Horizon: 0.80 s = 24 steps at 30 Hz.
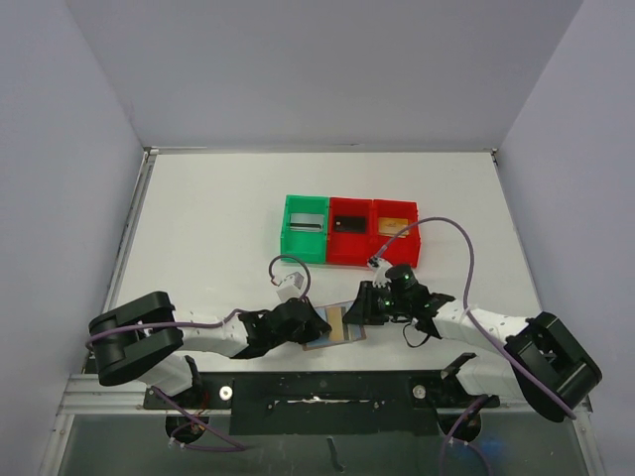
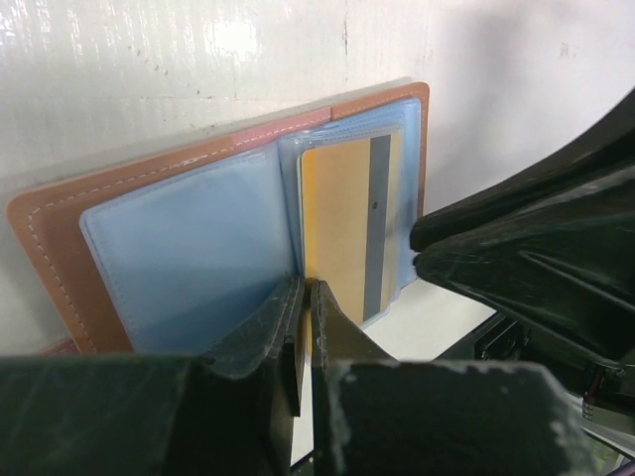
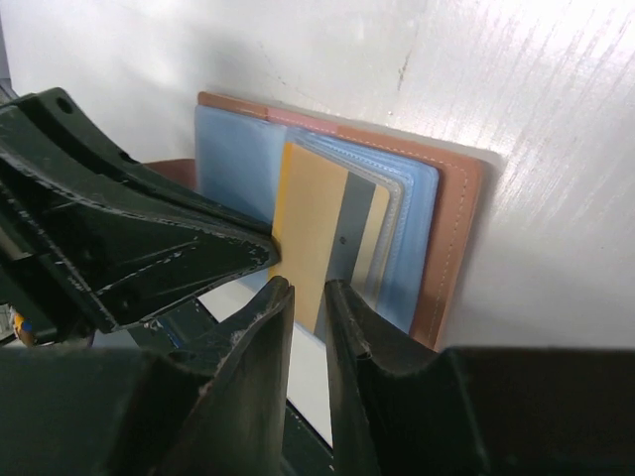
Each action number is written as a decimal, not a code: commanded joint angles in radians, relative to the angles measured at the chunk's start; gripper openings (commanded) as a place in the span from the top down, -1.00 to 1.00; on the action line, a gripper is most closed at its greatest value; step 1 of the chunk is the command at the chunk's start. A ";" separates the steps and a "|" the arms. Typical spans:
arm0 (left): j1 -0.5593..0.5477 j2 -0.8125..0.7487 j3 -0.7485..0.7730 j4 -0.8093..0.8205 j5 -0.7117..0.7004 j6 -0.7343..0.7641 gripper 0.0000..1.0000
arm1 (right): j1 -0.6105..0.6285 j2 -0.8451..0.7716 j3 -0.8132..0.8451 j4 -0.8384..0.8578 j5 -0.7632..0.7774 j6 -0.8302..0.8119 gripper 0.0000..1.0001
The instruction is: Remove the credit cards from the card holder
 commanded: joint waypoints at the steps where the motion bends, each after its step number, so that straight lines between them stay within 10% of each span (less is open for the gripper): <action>1: -0.002 -0.034 -0.002 0.014 -0.006 0.007 1.00 | 0.009 0.052 0.000 0.072 -0.011 0.017 0.58; 24: 0.014 -0.079 -0.006 -0.046 0.002 0.037 1.00 | 0.010 0.027 0.004 -0.001 0.075 -0.005 0.62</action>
